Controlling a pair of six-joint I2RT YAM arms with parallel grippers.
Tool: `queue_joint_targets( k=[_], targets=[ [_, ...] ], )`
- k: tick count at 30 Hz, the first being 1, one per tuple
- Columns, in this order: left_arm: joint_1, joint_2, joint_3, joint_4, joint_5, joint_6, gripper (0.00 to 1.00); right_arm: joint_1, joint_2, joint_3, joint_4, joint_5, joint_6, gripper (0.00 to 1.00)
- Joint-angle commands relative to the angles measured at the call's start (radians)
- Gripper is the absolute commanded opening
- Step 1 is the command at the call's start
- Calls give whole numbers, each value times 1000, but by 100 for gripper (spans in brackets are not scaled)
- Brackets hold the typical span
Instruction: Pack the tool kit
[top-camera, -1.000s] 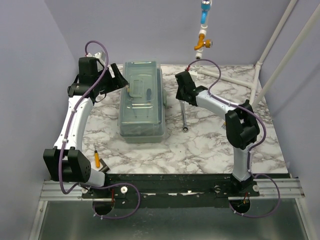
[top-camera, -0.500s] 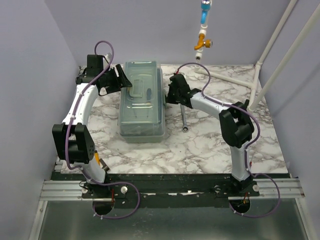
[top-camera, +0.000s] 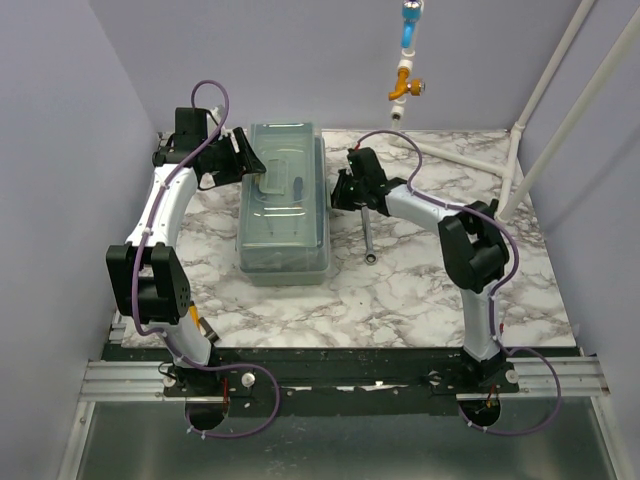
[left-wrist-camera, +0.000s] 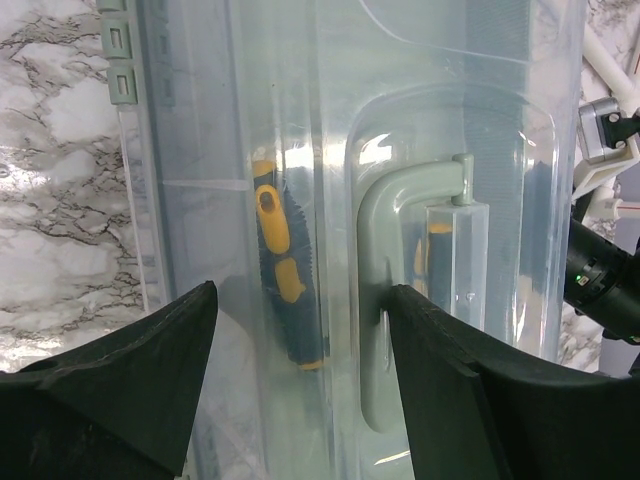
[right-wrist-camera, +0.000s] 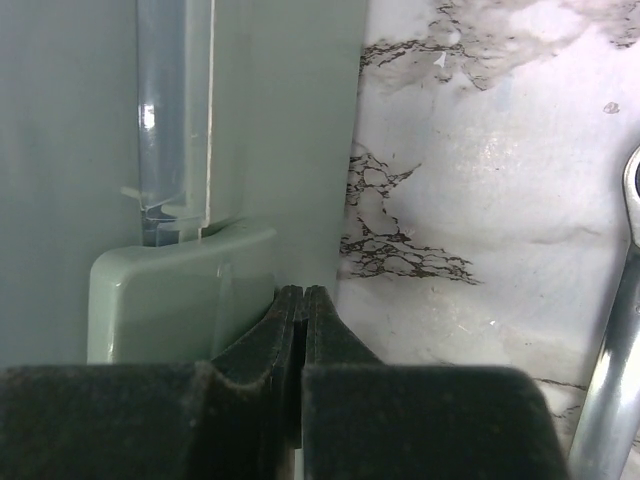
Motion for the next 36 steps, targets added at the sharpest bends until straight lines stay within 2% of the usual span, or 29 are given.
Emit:
queue_joint_targets(
  k=[1, 6, 11, 15, 16, 17, 18, 19, 20, 21, 22, 23, 28, 33, 36],
  targets=[
    [-50, 63, 1, -74, 86, 12, 68, 52, 21, 30, 156, -152, 76, 1],
    [-50, 43, -13, -59, 35, 15, 69, 45, -58, 18, 2, 120, 55, 1],
    [-50, 39, -29, -29, 42, -10, 70, -2, -197, -87, -17, 250, 52, 1],
    [-36, -46, -35, -26, -29, 16, 78, -12, -326, -176, -28, 346, 13, 1],
    [-27, -80, -43, -23, -30, 17, 82, -12, -358, -197, -28, 357, 0, 2],
    [-18, -110, -52, -22, -32, 17, 91, -13, -390, -223, -27, 371, -9, 3],
    [-12, -149, -61, -22, -38, 18, 98, -13, -419, -247, -29, 386, -18, 6],
    [-8, -188, -67, -25, -53, 21, 99, -12, -455, -276, -28, 411, -25, 12],
    [-8, -228, -72, -30, -84, 26, 99, -15, -483, -305, -26, 436, -30, 30],
    [-7, -273, -83, -32, -126, 29, 99, -15, -518, -331, -20, 461, -35, 60],
    [-8, -319, -96, -27, -156, 29, 99, -20, -554, -363, -14, 475, -38, 82],
    [-8, -370, -111, -22, -198, 28, 99, -28, -581, -383, -12, 491, -38, 98],
    [-1, -589, -244, 22, -395, -37, 99, -70, -732, -497, -16, 536, -27, 100],
    [87, -761, -508, 127, -508, -172, 99, -88, -884, -636, -6, 633, 12, 100],
    [123, -816, -667, 215, -588, -218, 99, -89, -975, -749, 61, 723, -35, 100]
  ],
)
